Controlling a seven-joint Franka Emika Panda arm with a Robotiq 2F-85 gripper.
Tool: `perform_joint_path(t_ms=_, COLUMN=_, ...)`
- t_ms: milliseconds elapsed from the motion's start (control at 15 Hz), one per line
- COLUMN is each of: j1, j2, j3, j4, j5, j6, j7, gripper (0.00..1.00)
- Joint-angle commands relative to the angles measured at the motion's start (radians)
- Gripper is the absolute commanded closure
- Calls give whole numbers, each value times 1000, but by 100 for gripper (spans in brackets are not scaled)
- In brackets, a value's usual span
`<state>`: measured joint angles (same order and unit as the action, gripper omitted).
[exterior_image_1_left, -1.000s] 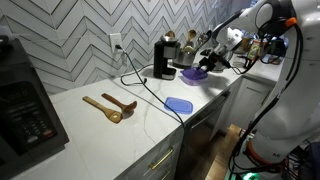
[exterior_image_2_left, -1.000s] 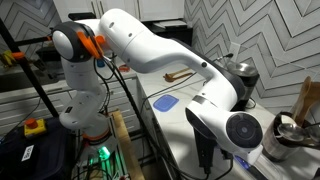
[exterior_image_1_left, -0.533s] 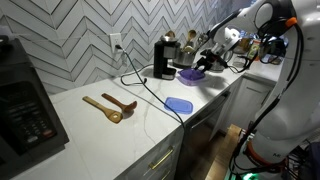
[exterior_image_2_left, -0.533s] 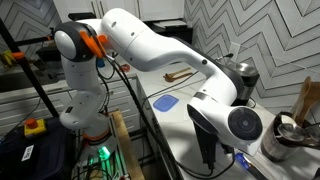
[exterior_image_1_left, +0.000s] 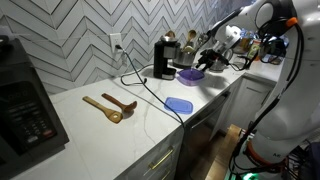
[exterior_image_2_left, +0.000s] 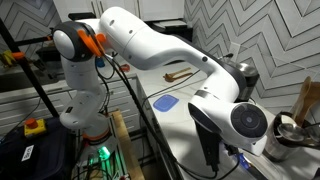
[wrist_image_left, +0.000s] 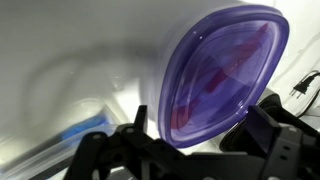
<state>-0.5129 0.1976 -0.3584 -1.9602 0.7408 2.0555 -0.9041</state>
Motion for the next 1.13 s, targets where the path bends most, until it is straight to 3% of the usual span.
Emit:
perform_joint_path(t_ms=0, j1=-8, j2=-59, j3=-43, j4=-8, j5=-100, j6=19, j7=32, gripper=0)
perform_joint_path(t_ms=200, j1=-9, j2=-136, j3=-73, j4=-25, j5=-200, j6=-6, j7=95, gripper=0)
perform_joint_path(t_ms=667, j1=-6, j2=-294, j3=-127, j4=-13, j5=-375, j6=-206, j7=269, gripper=0)
perform_joint_path(t_ms=733, j1=7, j2=-241, j3=-129, j4=14, j5=-320, j6=-155, j7=209, gripper=0)
perform_joint_path(t_ms=1067, j1=11, j2=-280, j3=-143, j4=11, j5=-351, j6=-200, j7=252, gripper=0)
